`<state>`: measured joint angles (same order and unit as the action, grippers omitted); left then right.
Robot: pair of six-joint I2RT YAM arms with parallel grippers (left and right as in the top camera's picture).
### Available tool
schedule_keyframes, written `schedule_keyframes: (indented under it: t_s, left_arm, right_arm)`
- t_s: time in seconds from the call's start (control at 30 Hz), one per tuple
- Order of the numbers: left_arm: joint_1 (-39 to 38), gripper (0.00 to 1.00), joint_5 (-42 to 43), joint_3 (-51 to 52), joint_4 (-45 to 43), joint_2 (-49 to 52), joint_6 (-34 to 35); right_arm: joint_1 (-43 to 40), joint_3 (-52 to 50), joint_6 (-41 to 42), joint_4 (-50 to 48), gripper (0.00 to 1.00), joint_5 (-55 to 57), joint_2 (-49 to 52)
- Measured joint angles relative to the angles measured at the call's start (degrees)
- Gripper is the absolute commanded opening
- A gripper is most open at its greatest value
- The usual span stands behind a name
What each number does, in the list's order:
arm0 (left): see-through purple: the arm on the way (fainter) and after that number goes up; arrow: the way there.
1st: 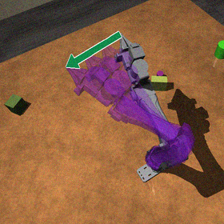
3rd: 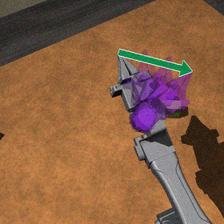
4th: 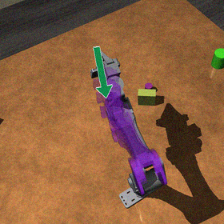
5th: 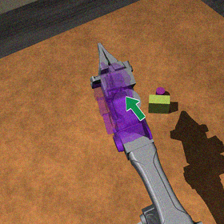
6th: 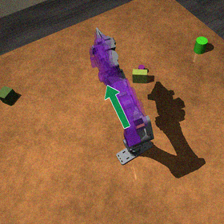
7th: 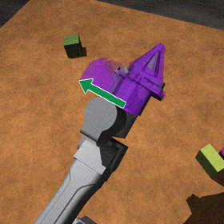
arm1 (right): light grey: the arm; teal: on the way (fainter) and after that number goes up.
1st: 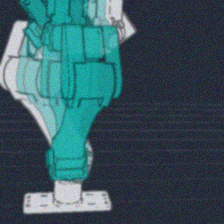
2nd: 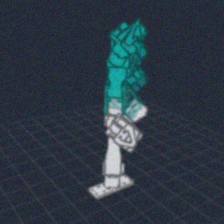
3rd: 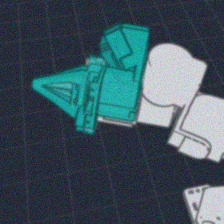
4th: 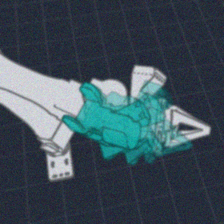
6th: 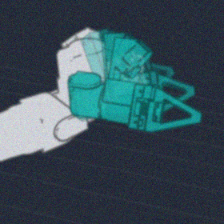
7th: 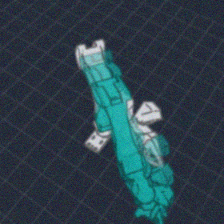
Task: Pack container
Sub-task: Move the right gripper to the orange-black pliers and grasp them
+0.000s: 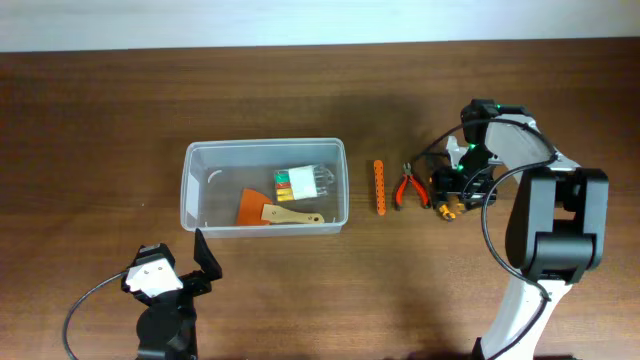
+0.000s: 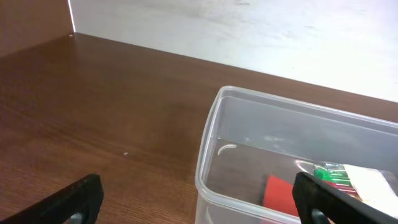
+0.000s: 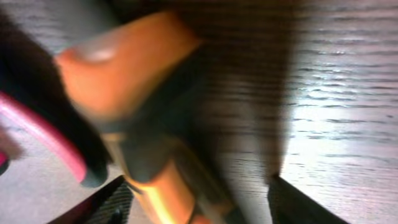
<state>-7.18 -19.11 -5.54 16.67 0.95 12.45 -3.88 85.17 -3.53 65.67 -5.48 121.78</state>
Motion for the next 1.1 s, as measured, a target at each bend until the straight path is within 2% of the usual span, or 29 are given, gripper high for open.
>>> schedule_keyframes:
  t_s: [0.07, 0.17, 0.33, 0.47, 0.57, 0.67, 0.9, 0.97, 1.1]
  left_arm:
    - [0.0, 0.99, 0.0, 0.0, -0.02, 0.0, 0.0]
    - [0.0, 0.99, 0.0, 0.0, -0.02, 0.0, 0.0]
    - [0.0, 0.99, 0.0, 0.0, 0.0, 0.0, 0.0]
    - [0.0, 0.99, -0.02, 0.0, 0.0, -0.04, 0.0]
    - [0.0, 0.99, 0.02, 0.0, 0.0, -0.04, 0.0]
    - [0.0, 0.99, 0.0, 0.0, 0.0, -0.04, 0.0]
    - [0.0, 0.99, 0.0, 0.0, 0.0, -0.04, 0.0]
    - [0.0, 0.99, 0.0, 0.0, 0.0, -0.04, 0.0]
    - [0.0, 0.99, 0.0, 0.0, -0.02, -0.04, 0.0]
  right_arm:
    - [-0.11, -0.02, -0.11, -0.09, 0.45, 0.22, 0.0]
    - [-0.11, 0.0, -0.15, 0.0, 0.35, -0.02, 0.0]
    - [-0.59, 0.72, -0.83, 1.68, 0.35, -1.22, -2.19]
    - [-0.66, 0.15, -1.14, -0.87, 0.27, -1.36, -0.39]
    - [-0.57, -0.11, -0.63, -0.2, 0.32, -1.51, 0.28]
    - [-0.52, -0.11, -0.7, -0.17, 0.33, -1.75, 0.28]
    - [-0.52, -0.11, -0.92, -1.09, 0.13, -1.53, 0.28]
    - [-0.52, -0.11, -0.87, -1.49, 0.04, -1.53, 0.26]
    - [-0.52, -0.11, -0.33, -1.62, 0.04, -1.4, 0.15]
